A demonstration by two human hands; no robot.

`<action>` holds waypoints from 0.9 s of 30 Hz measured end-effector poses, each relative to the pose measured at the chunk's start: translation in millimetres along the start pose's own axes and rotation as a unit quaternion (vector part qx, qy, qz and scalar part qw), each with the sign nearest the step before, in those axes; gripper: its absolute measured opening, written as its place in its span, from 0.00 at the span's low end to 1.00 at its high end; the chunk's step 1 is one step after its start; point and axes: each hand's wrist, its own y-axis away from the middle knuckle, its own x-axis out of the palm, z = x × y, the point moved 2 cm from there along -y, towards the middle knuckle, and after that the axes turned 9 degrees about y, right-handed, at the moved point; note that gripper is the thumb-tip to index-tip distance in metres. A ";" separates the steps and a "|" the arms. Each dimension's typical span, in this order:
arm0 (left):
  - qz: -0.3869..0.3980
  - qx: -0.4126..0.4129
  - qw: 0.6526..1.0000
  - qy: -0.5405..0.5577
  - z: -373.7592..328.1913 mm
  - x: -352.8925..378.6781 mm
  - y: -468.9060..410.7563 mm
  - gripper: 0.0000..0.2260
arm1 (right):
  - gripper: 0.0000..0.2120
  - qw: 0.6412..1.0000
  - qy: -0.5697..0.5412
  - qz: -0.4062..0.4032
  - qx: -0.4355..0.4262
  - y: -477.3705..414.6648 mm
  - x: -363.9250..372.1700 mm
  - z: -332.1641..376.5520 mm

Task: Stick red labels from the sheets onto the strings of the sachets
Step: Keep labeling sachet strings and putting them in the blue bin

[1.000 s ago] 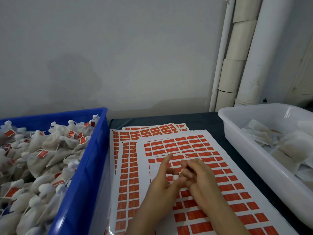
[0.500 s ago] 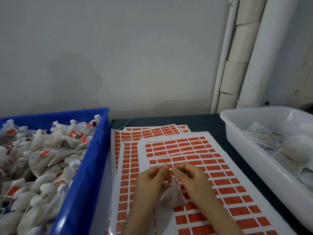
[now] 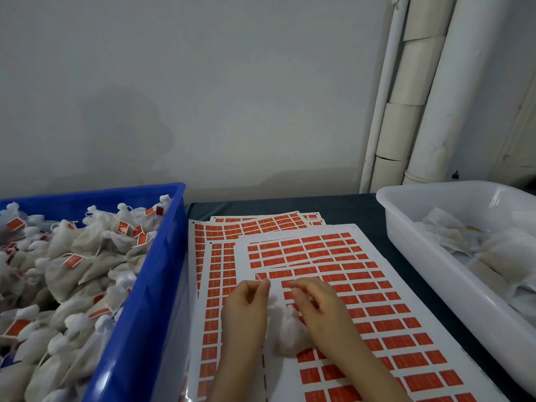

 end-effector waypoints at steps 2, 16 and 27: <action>-0.019 0.026 0.996 -0.088 2.9 4.0 -1.1 0.02 | 0.24 0.991 0.125 0.034 0.038 -1.4 6.4 -4.5; 0.047 0.075 0.924 -0.373 22.3 6.3 -20.0 0.17 | 0.29 0.975 0.197 0.067 0.084 5.7 10.2 -12.7; 0.073 0.091 0.932 -0.344 16.6 0.0 -17.3 0.11 | 0.28 0.984 0.142 0.049 0.098 10.5 9.4 -8.6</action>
